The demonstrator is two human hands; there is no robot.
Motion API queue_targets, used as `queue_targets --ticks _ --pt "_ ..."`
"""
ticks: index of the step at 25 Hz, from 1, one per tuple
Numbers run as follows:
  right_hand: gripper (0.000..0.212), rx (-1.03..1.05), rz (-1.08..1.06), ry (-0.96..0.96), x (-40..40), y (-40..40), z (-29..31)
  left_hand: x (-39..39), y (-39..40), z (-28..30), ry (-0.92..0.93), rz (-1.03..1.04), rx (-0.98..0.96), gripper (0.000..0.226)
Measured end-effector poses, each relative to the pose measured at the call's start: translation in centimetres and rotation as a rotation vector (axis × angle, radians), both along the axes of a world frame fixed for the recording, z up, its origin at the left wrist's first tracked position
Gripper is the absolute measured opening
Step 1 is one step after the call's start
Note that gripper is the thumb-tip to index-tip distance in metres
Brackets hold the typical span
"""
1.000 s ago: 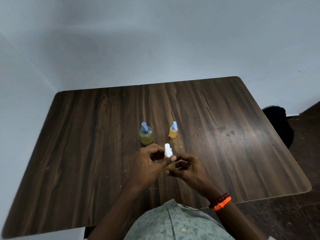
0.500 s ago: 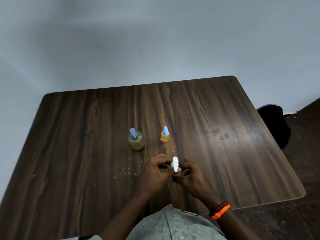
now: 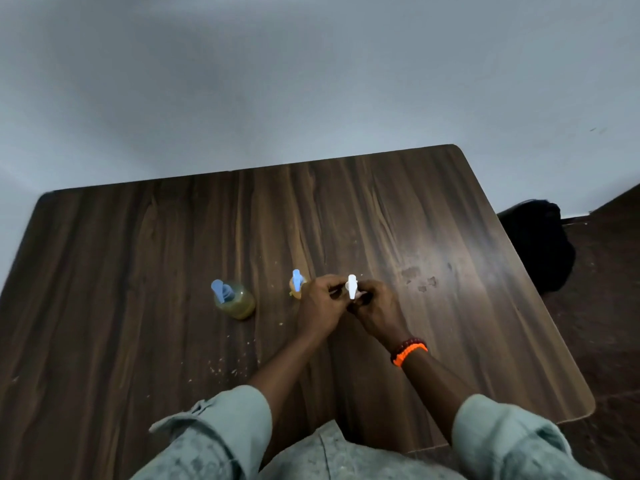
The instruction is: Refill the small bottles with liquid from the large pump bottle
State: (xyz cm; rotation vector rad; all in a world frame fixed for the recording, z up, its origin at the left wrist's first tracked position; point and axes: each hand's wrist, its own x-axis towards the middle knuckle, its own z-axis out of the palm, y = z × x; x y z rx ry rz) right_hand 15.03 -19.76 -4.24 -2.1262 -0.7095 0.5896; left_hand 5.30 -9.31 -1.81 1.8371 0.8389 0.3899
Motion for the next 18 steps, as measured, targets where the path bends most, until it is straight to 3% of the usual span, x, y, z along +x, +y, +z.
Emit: queue_targets --ticks 6,12,18 --pt "0.014 -0.025 0.01 0.006 3.8 2.6 -2.3 3.9 1.6 -2.2 0.08 0.051 -0.014 0.026" --pt "0.024 0.001 0.025 -0.002 4.9 3.1 -3.5 4.9 1.9 -3.4 0.092 0.069 0.038 0.023" --pt "0.034 0.021 0.042 0.02 5.1 3.0 -3.4 4.7 1.2 -3.4 0.133 0.068 0.017 0.034"
